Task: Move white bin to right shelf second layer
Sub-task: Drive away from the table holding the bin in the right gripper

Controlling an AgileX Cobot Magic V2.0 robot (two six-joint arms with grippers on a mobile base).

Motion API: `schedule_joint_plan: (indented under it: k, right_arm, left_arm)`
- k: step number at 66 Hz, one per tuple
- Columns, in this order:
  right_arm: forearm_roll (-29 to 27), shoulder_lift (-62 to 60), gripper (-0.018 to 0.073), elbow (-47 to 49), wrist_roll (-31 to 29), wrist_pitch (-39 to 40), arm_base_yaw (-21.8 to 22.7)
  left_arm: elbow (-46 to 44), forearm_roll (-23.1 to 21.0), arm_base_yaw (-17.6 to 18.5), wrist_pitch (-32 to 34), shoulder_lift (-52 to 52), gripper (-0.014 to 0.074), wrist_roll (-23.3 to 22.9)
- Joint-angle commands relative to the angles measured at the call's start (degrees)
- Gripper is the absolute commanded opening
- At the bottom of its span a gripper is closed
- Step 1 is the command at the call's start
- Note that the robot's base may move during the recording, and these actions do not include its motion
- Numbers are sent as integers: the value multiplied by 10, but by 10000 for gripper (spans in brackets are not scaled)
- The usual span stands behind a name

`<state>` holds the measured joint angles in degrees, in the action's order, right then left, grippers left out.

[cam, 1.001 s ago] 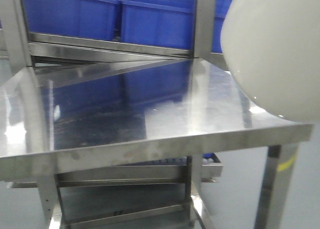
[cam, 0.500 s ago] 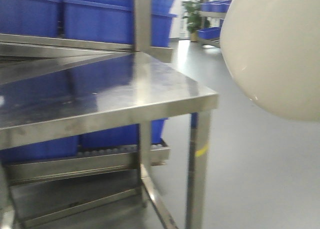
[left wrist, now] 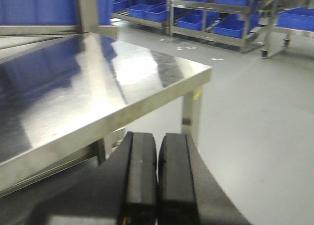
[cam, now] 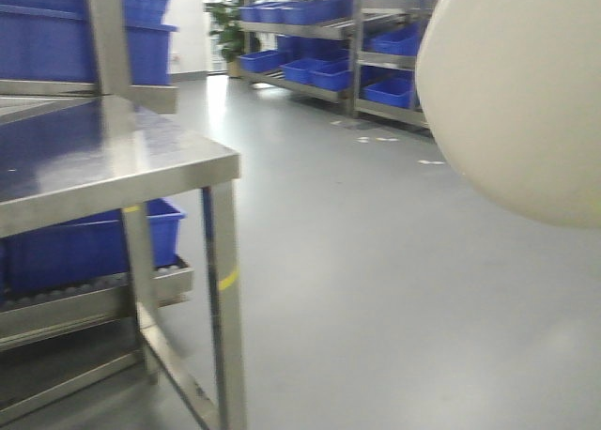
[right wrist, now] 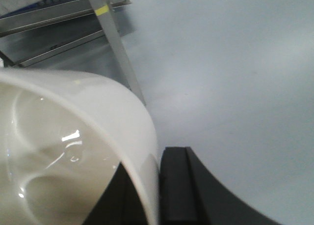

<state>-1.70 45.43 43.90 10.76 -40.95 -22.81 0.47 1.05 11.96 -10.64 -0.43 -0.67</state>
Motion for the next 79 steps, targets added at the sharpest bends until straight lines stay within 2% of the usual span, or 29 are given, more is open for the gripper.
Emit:
schedule_joint_plan:
  k: [1,79]
  right_arm:
    - [0,-6,55,17,0,43,1]
    - [0,-6,55,17,0,43,1]
  left_arm:
    - [16,0,2,50,-8,85,-3]
    - [16,0,2,50,-8,85,-3]
